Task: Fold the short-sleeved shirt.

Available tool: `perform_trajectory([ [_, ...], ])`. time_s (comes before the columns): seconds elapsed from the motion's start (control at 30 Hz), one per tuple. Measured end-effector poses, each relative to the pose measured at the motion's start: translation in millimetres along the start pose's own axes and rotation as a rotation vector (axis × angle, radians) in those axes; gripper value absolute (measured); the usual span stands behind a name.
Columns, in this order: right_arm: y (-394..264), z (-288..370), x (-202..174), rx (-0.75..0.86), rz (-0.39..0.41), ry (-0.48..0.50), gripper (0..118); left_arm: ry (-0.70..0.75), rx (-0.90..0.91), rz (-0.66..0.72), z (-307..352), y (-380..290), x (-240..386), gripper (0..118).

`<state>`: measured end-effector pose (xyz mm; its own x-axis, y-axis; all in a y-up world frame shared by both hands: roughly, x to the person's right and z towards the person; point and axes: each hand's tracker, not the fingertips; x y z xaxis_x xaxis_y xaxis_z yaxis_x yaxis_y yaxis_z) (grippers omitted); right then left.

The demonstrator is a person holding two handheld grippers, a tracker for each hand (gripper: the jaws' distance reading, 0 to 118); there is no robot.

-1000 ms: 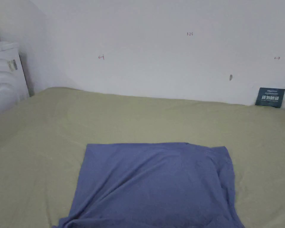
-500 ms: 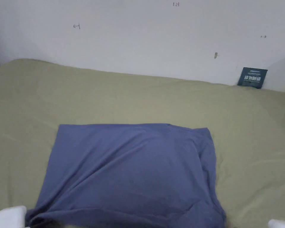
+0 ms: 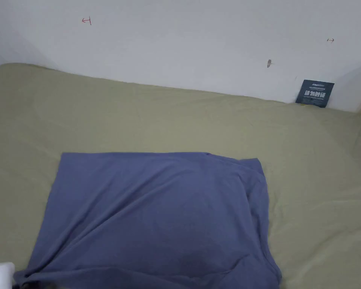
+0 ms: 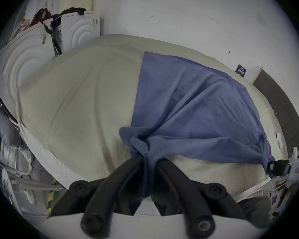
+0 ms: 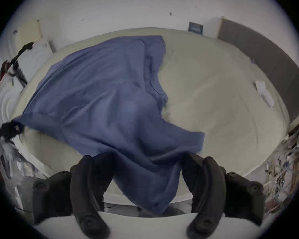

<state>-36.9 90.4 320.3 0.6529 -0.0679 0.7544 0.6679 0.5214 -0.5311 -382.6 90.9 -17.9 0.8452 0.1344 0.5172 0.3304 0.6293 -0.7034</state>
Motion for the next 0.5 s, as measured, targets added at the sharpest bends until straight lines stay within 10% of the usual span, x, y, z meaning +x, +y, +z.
perform_trajectory([
  [0.03, 1.5, 3.6, 0.6, 0.009, -0.026, 0.03, 68, -0.001, -0.001, 0.002, -1.8, -2.1, -4.1, 4],
  [0.1, 2.2, 14.5, -6.4, 0.085, 0.003, 0.045, 14, -0.002, -0.001, -0.003, -1.9, -2.0, -4.3, 4],
  [0.2, 6.0, 28.0, -26.2, 0.124, 0.119, 0.002, 14, -0.001, -0.004, -0.019, 0.0, -1.2, -2.3, 4],
  [0.5, 50.6, 60.7, -25.4, 0.256, 0.138, 0.051, 14, -0.017, 0.018, -0.094, 26.2, 36.5, -0.9, 4],
])
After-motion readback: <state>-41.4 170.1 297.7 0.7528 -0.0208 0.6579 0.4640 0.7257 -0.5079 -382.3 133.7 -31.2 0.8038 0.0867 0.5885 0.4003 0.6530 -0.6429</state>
